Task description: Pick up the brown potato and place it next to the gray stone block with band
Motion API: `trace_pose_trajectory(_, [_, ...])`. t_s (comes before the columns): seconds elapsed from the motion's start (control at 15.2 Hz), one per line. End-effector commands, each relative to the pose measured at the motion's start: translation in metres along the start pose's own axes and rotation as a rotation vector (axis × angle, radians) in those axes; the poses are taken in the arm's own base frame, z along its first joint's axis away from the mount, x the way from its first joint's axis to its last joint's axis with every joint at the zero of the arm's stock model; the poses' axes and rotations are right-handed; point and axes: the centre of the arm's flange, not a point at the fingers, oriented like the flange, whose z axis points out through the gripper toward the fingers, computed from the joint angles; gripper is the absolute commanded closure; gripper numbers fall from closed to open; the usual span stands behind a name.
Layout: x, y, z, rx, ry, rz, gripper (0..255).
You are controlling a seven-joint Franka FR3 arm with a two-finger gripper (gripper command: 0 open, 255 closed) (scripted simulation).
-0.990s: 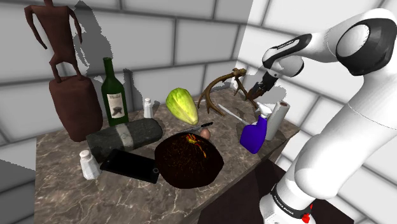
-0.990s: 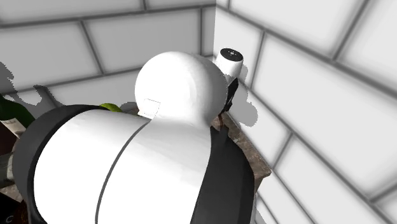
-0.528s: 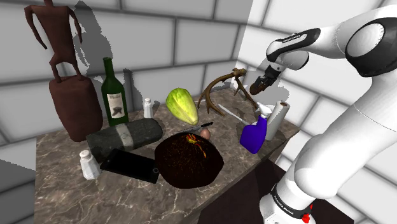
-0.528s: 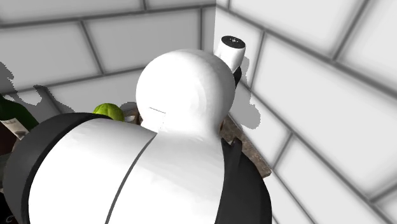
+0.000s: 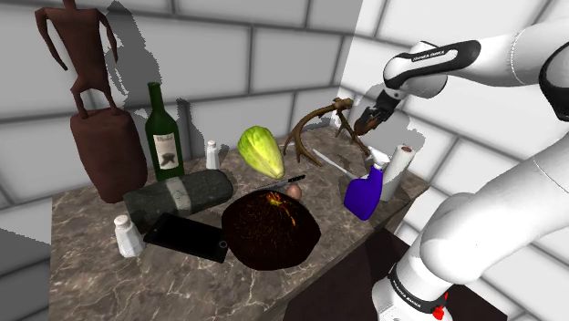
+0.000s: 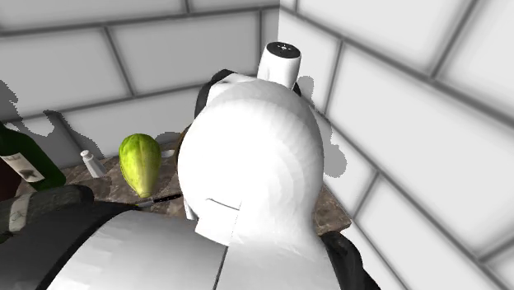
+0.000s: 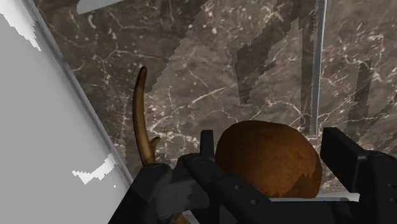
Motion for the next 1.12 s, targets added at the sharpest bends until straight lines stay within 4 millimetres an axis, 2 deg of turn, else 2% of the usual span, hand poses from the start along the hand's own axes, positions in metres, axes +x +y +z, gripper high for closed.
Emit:
trace_pose_trajectory(0.0, [-0.009,-0.026,-0.002,-0.003,0.001,0.001,255])
trace_pose_trajectory(1.06, [-0.081,-0.224,-0.01,-0.003,0.001,0.001,255])
